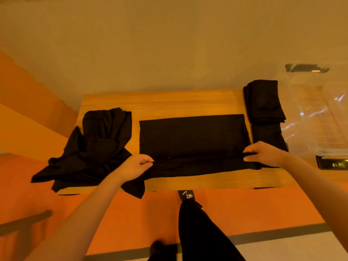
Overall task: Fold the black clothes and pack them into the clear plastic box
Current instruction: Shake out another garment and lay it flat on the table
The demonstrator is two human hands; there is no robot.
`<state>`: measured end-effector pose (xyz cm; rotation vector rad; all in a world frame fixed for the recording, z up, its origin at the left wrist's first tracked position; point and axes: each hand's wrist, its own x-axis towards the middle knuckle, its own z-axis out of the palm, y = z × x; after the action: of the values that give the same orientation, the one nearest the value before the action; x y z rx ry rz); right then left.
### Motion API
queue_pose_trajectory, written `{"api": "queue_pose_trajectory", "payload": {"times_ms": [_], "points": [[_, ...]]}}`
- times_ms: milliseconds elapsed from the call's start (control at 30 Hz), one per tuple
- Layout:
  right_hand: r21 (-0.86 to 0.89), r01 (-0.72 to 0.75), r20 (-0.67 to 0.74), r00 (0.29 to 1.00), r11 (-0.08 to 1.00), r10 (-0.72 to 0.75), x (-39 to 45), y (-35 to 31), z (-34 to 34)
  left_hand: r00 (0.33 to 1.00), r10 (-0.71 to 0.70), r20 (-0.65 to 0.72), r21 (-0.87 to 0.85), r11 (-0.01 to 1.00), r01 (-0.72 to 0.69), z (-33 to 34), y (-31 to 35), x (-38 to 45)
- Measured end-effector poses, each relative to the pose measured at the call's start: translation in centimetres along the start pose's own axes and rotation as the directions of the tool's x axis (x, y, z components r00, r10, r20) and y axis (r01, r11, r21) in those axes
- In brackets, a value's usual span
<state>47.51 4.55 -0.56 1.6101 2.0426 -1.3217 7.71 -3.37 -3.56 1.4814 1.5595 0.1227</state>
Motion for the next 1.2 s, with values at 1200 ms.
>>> {"api": "queue_pose_trajectory", "payload": {"times_ms": [1200], "points": [[-0.172, -0.312, -0.577, 0.801, 0.934, 0.161, 14.1, 0.5, -4.8, 0.814, -0.029, -0.581, 0.028, 0.998, 0.056, -5.0, -0.8, 13.7]]}}
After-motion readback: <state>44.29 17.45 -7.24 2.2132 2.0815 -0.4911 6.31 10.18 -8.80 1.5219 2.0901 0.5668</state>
